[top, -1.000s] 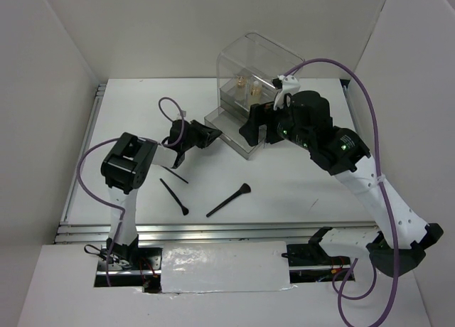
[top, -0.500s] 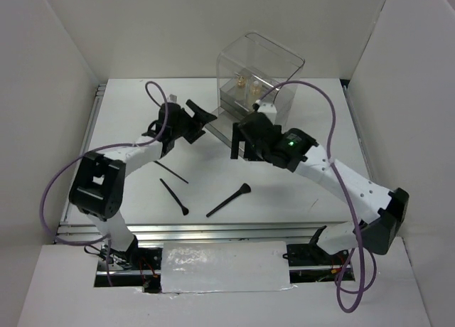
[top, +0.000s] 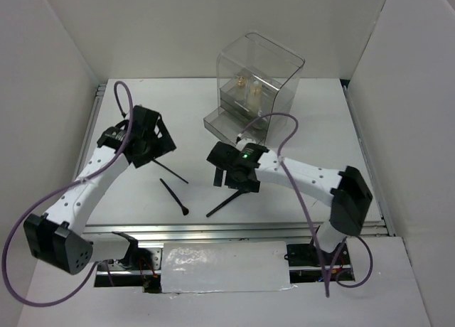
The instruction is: Organize the makeup
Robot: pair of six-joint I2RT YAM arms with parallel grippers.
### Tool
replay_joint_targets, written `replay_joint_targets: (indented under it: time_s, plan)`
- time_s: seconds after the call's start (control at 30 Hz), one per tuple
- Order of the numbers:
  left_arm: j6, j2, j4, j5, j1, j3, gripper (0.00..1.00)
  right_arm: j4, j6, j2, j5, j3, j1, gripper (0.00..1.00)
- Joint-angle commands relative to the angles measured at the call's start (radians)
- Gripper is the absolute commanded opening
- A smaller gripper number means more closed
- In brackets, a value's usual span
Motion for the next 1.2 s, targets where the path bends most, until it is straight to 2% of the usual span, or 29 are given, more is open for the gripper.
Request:
replay_joint_targets:
  time_s: [0.0,0.3,0.43,0.53,0.57,0.63,0.67,0.77,0.8,0.83,0.87,1.0,1.1,1.17]
  plan:
    - [0.083,-0.099,-0.111,0.001,0.000,-0.065,0.99,-0.053,0.096,0.122,-0.025,0.026,0.011,1.00]
    - [0.180,-0.221,-0.182,0.017,0.005,-0.098,0.99,0.105,0.195,0.269,-0.145,-0.054,0.022,0.92]
    - [0.212,-0.255,-0.183,0.044,0.005,-0.137,0.99,0.174,0.219,0.304,-0.145,-0.083,0.025,0.88]
    - [0.240,-0.270,-0.176,0.075,0.005,-0.152,0.99,0.240,0.227,0.318,-0.130,-0.092,0.032,0.79]
    - [0.247,-0.272,-0.173,0.087,0.005,-0.154,0.99,0.248,0.230,0.327,-0.129,-0.091,0.035,0.70]
    - [0.267,-0.275,-0.170,0.097,0.005,-0.155,0.99,0.233,0.245,0.369,-0.126,-0.071,0.032,0.63]
    - [0.275,-0.275,-0.168,0.101,0.005,-0.154,0.99,0.224,0.251,0.383,-0.128,-0.065,0.031,0.53]
    - [0.295,-0.277,-0.164,0.100,0.005,-0.152,0.99,0.220,0.268,0.389,-0.122,-0.068,0.049,0.35]
    - [0.300,-0.281,-0.159,0.091,0.005,-0.154,0.99,0.228,0.273,0.375,-0.116,-0.086,0.055,0.33]
    - [0.300,-0.284,-0.154,0.087,0.005,-0.157,0.99,0.237,0.273,0.368,-0.114,-0.097,0.066,0.11]
    - [0.298,-0.287,-0.148,0.084,0.005,-0.160,0.99,0.251,0.262,0.360,-0.113,-0.103,0.071,0.00]
    - [0.263,-0.284,-0.139,0.081,0.005,-0.175,0.99,0.265,0.195,0.331,-0.091,-0.070,0.091,0.00]
    - [0.217,-0.284,-0.139,0.051,0.005,-0.158,0.99,0.277,0.033,0.271,-0.041,-0.001,0.104,0.00]
    - [0.174,-0.278,-0.131,0.037,0.005,-0.126,1.00,0.376,-0.188,0.205,-0.068,0.016,0.098,0.00]
